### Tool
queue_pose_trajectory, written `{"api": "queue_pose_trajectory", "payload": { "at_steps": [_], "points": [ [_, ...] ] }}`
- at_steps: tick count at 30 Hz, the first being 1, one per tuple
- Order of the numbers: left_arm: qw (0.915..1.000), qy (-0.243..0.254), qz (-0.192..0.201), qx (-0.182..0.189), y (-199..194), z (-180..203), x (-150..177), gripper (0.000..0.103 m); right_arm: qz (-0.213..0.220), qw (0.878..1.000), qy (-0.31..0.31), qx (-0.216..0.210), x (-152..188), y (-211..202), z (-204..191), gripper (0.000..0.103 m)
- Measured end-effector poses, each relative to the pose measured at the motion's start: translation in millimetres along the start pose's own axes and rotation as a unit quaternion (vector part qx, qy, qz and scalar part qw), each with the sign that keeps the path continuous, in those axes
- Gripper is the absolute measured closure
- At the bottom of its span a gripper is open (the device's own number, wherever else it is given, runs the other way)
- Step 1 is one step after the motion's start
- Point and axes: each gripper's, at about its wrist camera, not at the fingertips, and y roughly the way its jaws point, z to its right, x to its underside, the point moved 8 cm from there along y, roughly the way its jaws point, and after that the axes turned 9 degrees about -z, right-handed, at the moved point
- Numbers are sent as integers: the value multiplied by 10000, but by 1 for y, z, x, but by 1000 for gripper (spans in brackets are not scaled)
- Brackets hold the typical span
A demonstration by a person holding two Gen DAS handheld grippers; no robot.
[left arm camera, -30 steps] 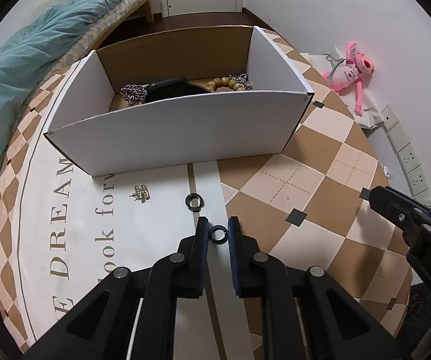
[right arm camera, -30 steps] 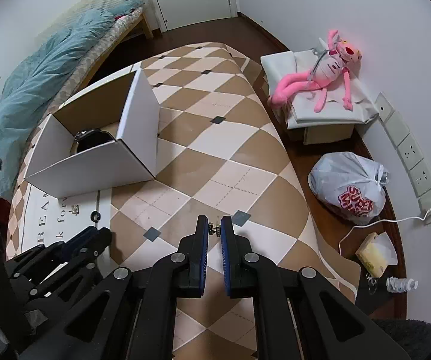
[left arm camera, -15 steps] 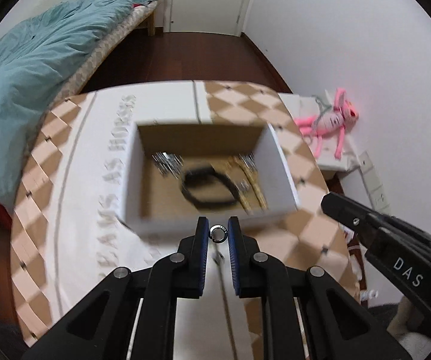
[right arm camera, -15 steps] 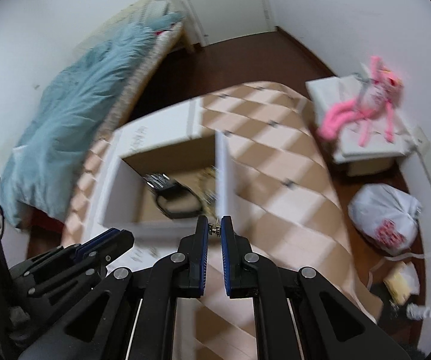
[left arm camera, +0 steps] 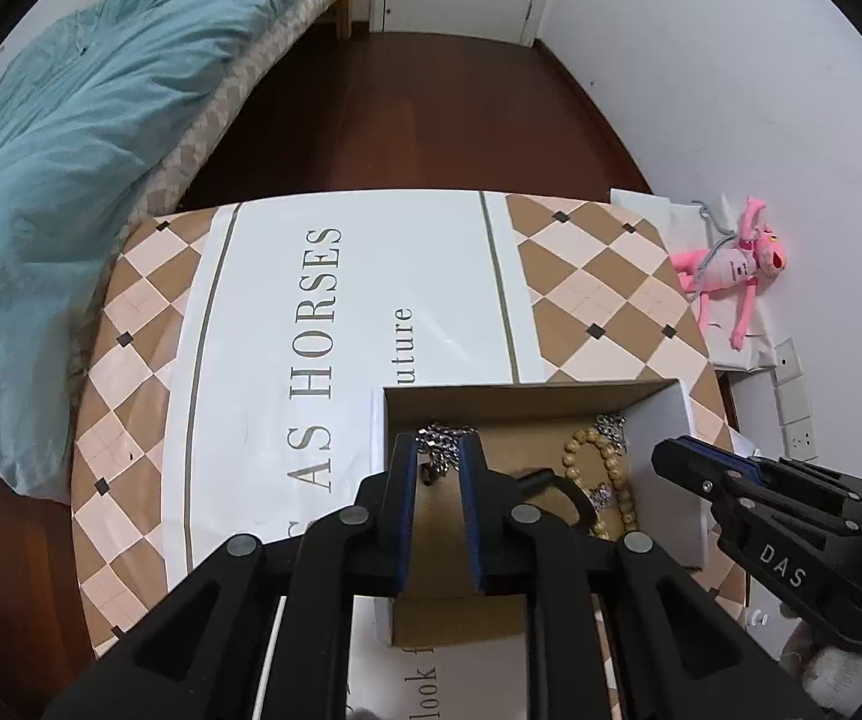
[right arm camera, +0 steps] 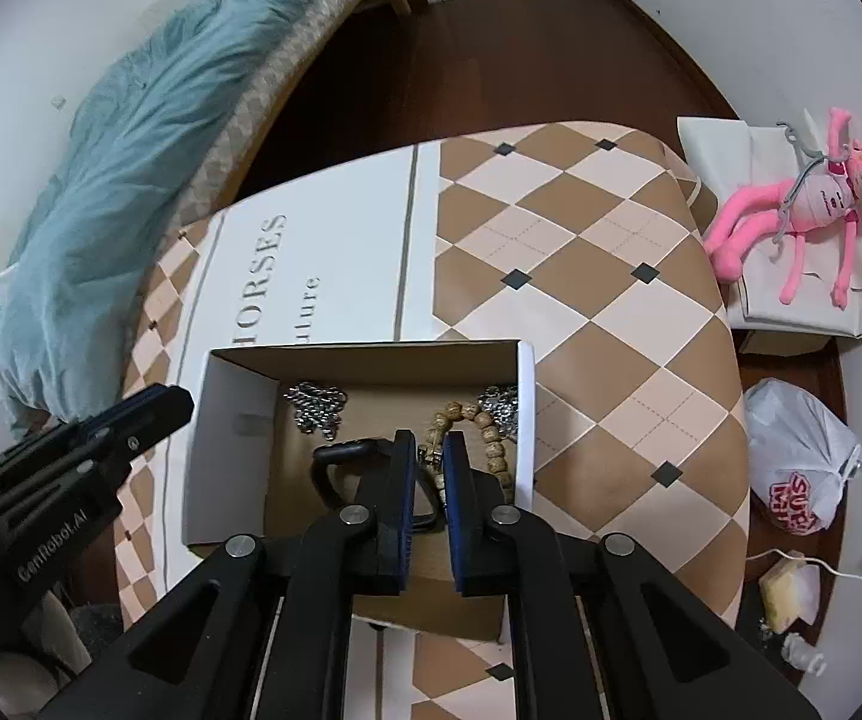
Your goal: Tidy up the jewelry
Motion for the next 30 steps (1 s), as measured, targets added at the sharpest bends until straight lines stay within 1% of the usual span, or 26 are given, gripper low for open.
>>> {"api": "queue_pose_trajectory", "payload": {
  "at_steps": [2, 4, 6, 8, 9, 10, 12, 13, 14, 16, 18, 21, 23, 25, 30],
  "points": [
    [10000, -37, 30, -36, 0, -3, -3, 78, -31, 10000, 7, -24, -2, -1, 1, 54],
    [9999, -66, 100, -82, -2, -6, -5, 43, -12, 10000, -5, -22, -3, -3, 3, 53],
    [9996, -106, 214, -160, -6, -11, -6, 29, 39, 9999, -37, 111, -3, -5, 3, 53],
    [9993, -122, 261, -243, -8, -15, -5, 27, 84, 9998, -14, 189, -3, -8, 5, 53],
    [9991, -130, 262, -305, -8, -17, -4, 22, 112, 9996, -10, 261, -3, -10, 7, 53],
    [9989, -141, 269, -360, -9, -19, -2, 12, 175, 9991, -38, 379, -2, -13, 8, 53],
    [9984, -150, 322, -439, -10, -22, -1, 5, 298, 9973, -80, 660, -1, -18, 10, 52],
    [9978, -145, 387, -520, -12, -24, 1, 5, 341, 9962, -88, 798, 1, -20, 12, 45],
    [9974, -141, 423, -560, -13, -25, 3, 5, 359, 9954, -87, 884, 2, -21, 14, 28],
    [9966, -121, 508, -634, -15, -26, 7, 4, 407, 9918, -95, 1207, 7, -23, 18, 8],
    [9961, -129, 526, -695, -15, -27, 12, 4, 448, 9892, -110, 1389, 12, -24, 20, 7],
    [9953, -129, 580, -769, -18, -26, 17, 4, 449, 9885, -62, 1441, 18, -25, 22, 7],
    [9949, -118, 630, -775, -22, -25, 20, 4, 536, 9870, -51, 1512, 21, -31, 24, 6],
    [9944, -104, 701, -784, -30, -22, 21, 4, 643, 9863, -21, 1518, 23, -41, 23, 4],
    [9932, -78, 905, -725, -52, -16, 25, 4, 963, 9843, -18, 1478, 28, -70, 16, 3]
  ]
}}
